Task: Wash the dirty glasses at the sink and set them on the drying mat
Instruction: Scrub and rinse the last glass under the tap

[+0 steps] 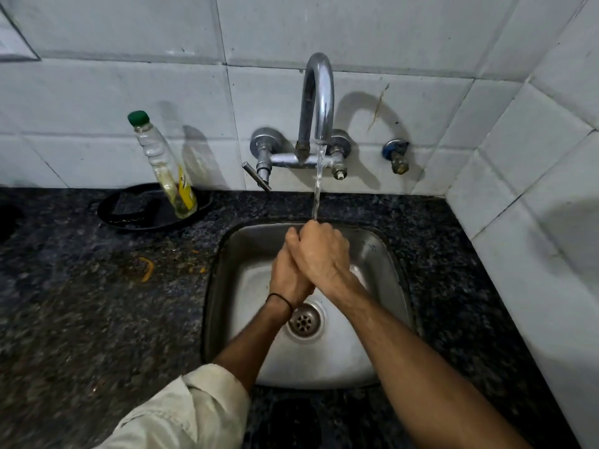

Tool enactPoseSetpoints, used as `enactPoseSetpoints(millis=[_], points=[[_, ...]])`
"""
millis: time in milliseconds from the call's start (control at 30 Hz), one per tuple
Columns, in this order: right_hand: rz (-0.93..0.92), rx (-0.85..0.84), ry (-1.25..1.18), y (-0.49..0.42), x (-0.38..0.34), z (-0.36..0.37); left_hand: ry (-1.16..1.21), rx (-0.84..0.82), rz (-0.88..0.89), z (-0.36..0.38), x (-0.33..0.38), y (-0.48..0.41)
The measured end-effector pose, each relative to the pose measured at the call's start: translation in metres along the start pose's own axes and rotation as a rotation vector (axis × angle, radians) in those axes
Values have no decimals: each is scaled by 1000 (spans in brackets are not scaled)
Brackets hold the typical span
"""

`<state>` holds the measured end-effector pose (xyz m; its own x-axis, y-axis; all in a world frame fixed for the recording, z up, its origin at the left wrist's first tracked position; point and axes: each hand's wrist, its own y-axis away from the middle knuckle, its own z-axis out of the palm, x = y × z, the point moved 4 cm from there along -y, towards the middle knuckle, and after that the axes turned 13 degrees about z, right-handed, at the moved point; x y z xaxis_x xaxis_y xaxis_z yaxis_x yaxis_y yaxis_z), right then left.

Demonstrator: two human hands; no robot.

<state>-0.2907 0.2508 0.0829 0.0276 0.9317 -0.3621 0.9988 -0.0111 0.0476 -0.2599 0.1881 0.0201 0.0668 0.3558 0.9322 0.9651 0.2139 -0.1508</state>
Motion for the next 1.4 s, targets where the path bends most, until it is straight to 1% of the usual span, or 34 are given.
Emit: enactPoseSetpoints(millis=[33, 100, 133, 167, 200, 267, 300, 333, 367, 400, 467, 500, 533, 600, 633, 667, 700, 800, 833, 867, 900, 933, 967, 1000, 1033, 1100, 1133, 1167, 1200, 1267, 1300, 1333, 1367, 1400], points=[[-51, -48, -7, -1, 3, -1, 163, -95, -48, -4, -2, 0], [-161, -242, -100, -4, 10, -1, 411, -321, -102, -14, -7, -1], [-180, -332, -154, -3, 12, 0, 431, -402, -93, -17, -7, -1], [-165, -370, -214, -1, 13, 2, 400, -420, -80, -18, -7, -1], [-112, -358, -265, -1, 14, 6, 296, -372, -64, -17, -7, -3], [42, -301, -284, -3, 12, 14, 34, -205, 0, -9, -4, -9], [103, -312, -250, -4, 10, 17, -77, -145, 57, -6, -2, -10], [111, -363, -240, -4, 10, 20, -115, -123, 107, -3, -5, -11], [61, -437, -246, -2, 10, 22, -103, -129, 150, -3, -8, -13], [-28, -519, -254, 3, 10, 21, -92, -144, 176, -5, -13, -16], [-250, -601, -187, 12, 22, 17, -60, -220, 188, -13, -25, -22], [-365, -593, -65, 13, 32, 15, -45, -279, 184, -15, -29, -23], [-479, -539, 127, 12, 40, 14, -51, -344, 175, -17, -29, -23], [-711, -375, 534, 4, 46, 9, -82, -427, 187, -13, -25, -22], [-804, -331, 641, 1, 47, 8, -71, -431, 205, -10, -24, -22], [-832, -316, 664, -1, 43, 6, -25, -422, 212, -8, -21, -20], [-789, -327, 607, -2, 38, 4, 23, -405, 214, -7, -18, -20], [-331, -464, 330, -10, 26, 16, 59, -317, 228, -7, -18, -23], [-196, -471, 202, -8, 23, 24, 42, -269, 233, -8, -19, -24], [-114, -429, 87, -4, 19, 32, 10, -224, 244, -10, -18, -25], [-83, -336, -36, -3, 19, 39, -25, -193, 250, -12, -16, -25], [-98, -258, -144, 0, 21, 43, -52, -179, 247, -15, -16, -26], [-167, -241, -226, 5, 24, 46, -57, -181, 237, -19, -20, -27], [-289, -254, -233, 8, 30, 48, -32, -203, 220, -22, -23, -27], [-461, -233, -131, 8, 37, 47, -17, -238, 211, -24, -27, -26], [-788, -161, 244, 3, 48, 33, -76, -345, 212, -24, -31, -25], [-860, -180, 384, 0, 51, 26, -125, -394, 217, -21, -29, -23], [-840, -237, 430, -1, 51, 17, -152, -419, 219, -17, -27, -22], [-755, -309, 406, -3, 49, 17, -158, -424, 208, -13, -26, -23], [-580, -372, 287, -5, 41, 22, -165, -402, 194, -12, -25, -25], [-535, -379, 228, -4, 36, 27, -185, -398, 199, -13, -26, -26], [-457, -438, 154, -5, 33, 33, -215, -402, 192, -15, -26, -28], [-314, -524, 21, -9, 33, 41, -262, -408, 170, -18, -28, -29], [-127, -606, -200, -13, 36, 46, -323, -408, 144, -21, -27, -29]])
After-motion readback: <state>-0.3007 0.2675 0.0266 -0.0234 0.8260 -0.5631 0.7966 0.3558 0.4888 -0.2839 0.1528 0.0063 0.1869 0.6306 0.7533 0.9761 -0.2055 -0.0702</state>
